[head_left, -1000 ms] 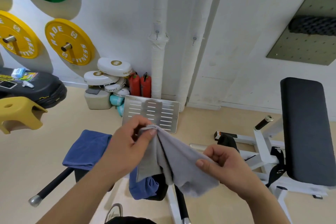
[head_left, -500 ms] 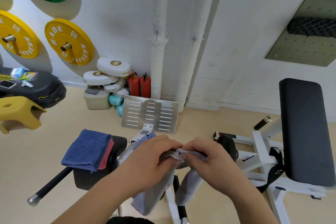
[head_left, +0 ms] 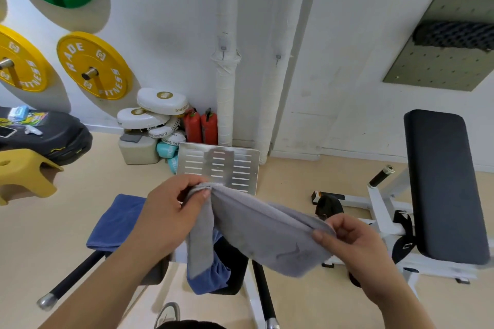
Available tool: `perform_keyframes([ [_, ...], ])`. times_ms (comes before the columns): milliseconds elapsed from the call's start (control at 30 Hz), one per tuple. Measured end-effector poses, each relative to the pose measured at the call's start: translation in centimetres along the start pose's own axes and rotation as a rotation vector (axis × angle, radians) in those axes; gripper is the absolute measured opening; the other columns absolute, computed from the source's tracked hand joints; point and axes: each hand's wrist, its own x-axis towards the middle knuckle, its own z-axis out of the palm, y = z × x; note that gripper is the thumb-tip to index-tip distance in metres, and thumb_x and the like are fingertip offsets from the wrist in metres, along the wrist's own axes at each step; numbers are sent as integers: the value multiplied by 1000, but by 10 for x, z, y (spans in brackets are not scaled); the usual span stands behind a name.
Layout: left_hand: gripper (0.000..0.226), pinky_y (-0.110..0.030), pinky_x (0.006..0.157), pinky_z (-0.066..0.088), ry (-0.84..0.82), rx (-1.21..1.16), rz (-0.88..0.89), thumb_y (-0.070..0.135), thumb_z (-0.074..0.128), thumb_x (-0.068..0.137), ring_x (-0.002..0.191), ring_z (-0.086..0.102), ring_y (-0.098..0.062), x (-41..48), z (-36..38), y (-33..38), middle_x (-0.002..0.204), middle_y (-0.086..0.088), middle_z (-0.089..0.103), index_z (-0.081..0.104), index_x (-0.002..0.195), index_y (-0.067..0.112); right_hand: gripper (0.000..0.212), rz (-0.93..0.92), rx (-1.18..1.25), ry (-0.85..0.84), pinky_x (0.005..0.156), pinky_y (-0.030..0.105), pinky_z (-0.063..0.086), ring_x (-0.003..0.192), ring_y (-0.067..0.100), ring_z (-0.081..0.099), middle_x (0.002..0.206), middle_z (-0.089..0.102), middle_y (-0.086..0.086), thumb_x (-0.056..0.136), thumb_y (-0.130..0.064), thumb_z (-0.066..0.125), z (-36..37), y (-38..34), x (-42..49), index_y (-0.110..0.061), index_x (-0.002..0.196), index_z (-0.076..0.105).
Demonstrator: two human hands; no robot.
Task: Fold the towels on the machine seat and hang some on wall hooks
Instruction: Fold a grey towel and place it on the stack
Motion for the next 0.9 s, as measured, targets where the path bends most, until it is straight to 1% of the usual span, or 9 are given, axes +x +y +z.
perform_keyframes([
  [133,21,-15,81,50,-94,-28,-53,29,69,95,93,65,3,-2,7,-1,96,21,72,67,113,41,13,-68,174,92,59,18,47,64,14,58,69,64,4,92,-4,69,11,-1,-2,-2,79,66],
  [200,28,-16,72,52,-91,-130,-100,25,76,91,82,68,-2,-5,16,1,88,12,73,62,111,39,27,-72,195,84,62,22,46,65,13,55,69,61,5,94,-26,73,21,-4,-4,-5,79,65],
  [267,24,-14,64,53,-28,-192,-156,22,80,87,74,68,-7,-6,22,0,82,-1,73,64,103,29,40,-46,190,89,69,35,42,72,19,54,76,61,18,93,-46,72,28,-6,-5,-8,84,67],
  [333,10,-9,61,51,25,-156,-164,21,80,88,73,66,-5,-6,22,-5,81,0,73,70,90,21,30,-24,186,162,70,40,43,74,22,57,84,67,23,96,-42,66,29,-6,-6,-14,85,71],
  [433,9,-11,67,51,45,-105,-158,22,79,88,83,66,-2,-5,18,-10,87,7,74,76,80,23,18,-13,152,312,71,38,50,77,20,64,83,77,8,98,-31,66,28,-5,-7,-29,86,79],
  [500,9,-10,66,50,61,-122,-171,22,78,89,78,67,2,-6,16,-7,83,9,75,77,81,24,20,-23,147,346,75,36,55,79,15,69,82,80,-1,97,-28,68,31,-8,-9,-38,85,82],
  [667,12,-21,67,53,-35,-353,-237,24,74,92,65,62,-3,-21,37,21,74,3,74,75,80,23,17,-53,152,311,83,36,58,84,17,76,84,81,1,96,-16,70,58,-15,-15,-26,88,82],
  [733,12,-15,64,50,-123,-380,-247,23,71,94,64,61,0,-32,55,35,72,8,73,75,83,21,18,-63,104,247,80,36,60,78,13,75,82,81,1,95,-14,72,78,-16,-18,-27,86,82],
  [900,19,-22,82,59,-195,-512,-318,14,63,100,86,75,-8,-52,78,44,87,5,80,79,93,22,30,-124,31,197,79,15,55,87,-1,74,92,80,-16,92,-9,74,108,-13,-26,-38,88,81],
])
